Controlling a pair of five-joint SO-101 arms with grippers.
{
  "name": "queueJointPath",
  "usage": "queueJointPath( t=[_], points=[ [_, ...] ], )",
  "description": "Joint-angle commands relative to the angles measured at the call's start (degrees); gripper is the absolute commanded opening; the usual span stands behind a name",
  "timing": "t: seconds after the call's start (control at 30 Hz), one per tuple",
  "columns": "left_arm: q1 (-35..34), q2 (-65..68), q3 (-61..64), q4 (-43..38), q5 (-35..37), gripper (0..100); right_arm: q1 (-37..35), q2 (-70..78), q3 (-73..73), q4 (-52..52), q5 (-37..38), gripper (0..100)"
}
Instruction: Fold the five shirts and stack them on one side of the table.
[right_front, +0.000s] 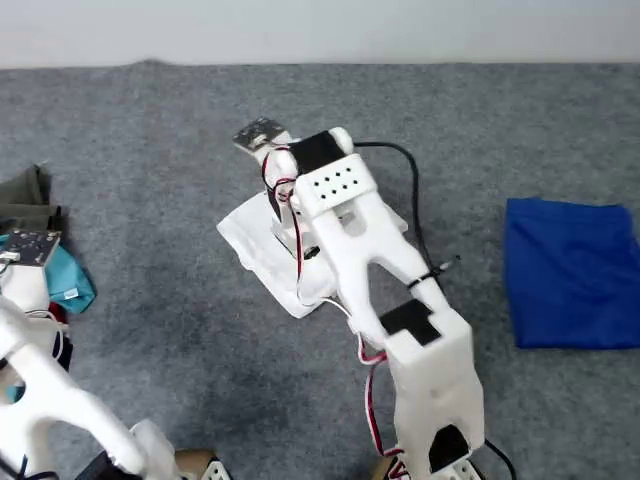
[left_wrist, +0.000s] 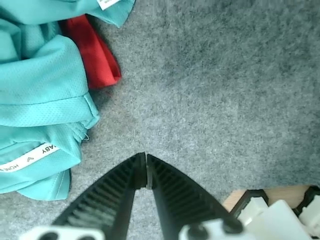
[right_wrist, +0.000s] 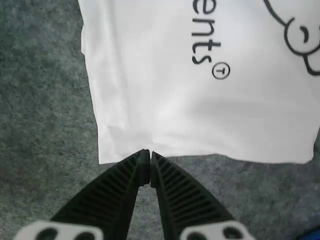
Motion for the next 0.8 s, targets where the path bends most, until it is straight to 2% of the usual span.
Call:
queueJointPath(
  t=[0.0,0.1,0.3,0.47,0.63,0.77],
  points=[
    [0.3,-1.5,-0.6,-0.8,-0.4,1,2.9,-9.0,4.3,2.6,-5.8,1.3],
    [0.3,-1.4,-0.5,-0.8,-0.4,1,4.5,-10.5,6.3,2.3,-15.5,4.6],
    [0.4,-1.4,-0.7,-0.8,-0.7,1,4.8,-5.0,6.3,2.2,-41.8,23.3],
    [0.3,-1.4,-3.8,-0.4,-0.7,1,4.1,-1.1,6.2,-7.6,-57.1,34.8],
    [0.3,-1.4,-4.7,-0.4,-0.7,1,4.1,-0.1,6.2,-17.6,-65.6,45.4],
    [0.3,-1.4,-4.7,-0.4,-0.7,1,4.3,-0.1,6.2,-23.4,-69.5,46.1]
  ],
)
